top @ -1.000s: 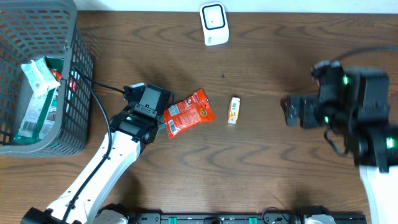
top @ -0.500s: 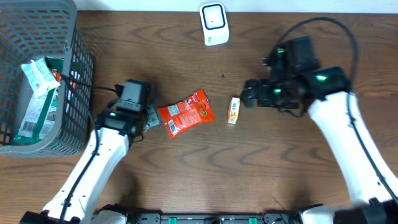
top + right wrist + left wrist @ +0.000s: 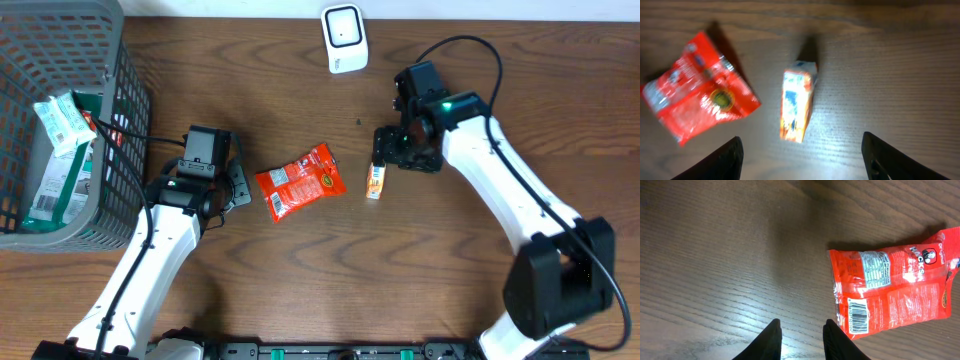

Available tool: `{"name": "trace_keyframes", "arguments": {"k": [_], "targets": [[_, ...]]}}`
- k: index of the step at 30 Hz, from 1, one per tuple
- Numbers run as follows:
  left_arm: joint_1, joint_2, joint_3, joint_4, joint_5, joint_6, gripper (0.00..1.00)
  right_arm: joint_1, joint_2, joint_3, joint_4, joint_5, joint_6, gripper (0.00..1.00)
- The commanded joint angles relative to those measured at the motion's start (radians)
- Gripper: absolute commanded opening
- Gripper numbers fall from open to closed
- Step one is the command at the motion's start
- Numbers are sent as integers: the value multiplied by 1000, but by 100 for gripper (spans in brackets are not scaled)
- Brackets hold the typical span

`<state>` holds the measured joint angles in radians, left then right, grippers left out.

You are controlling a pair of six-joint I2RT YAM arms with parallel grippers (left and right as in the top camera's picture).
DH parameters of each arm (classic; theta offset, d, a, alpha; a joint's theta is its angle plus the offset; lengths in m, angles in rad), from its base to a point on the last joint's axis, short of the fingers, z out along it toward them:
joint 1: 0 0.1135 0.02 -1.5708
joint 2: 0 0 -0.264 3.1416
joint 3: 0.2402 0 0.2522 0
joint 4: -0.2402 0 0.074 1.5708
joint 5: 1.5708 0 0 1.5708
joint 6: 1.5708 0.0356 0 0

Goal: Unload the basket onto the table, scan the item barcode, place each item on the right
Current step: 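Move the right gripper to the Kleenex packet and grasp it, then carry the Kleenex packet to the right side and release it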

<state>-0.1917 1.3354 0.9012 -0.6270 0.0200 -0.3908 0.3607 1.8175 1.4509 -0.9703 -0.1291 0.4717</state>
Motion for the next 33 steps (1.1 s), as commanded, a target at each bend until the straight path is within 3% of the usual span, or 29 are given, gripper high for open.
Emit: {"name": "trace_keyframes", "arguments": {"k": [1, 24, 25, 26, 31, 32, 33], "targets": [[3, 11, -14, 2, -13, 17, 30, 11, 55, 11, 19, 24, 75, 70], [3, 11, -14, 3, -13, 17, 31, 86, 192, 11, 80, 91, 73, 64], [3, 11, -14, 3, -13, 17, 31, 86, 192, 11, 79, 91, 73, 79], [3, 11, -14, 3, -13, 17, 31, 86, 192, 11, 76, 92, 73, 99], [3, 11, -14, 3, -13, 17, 31, 85, 192, 11, 76, 91, 73, 99], [3, 11, -14, 3, -13, 17, 31, 86, 192, 11, 73, 91, 73, 95], [3, 11, -14, 3, -12, 17, 31, 87, 192, 11, 68, 91, 73, 82]]}}
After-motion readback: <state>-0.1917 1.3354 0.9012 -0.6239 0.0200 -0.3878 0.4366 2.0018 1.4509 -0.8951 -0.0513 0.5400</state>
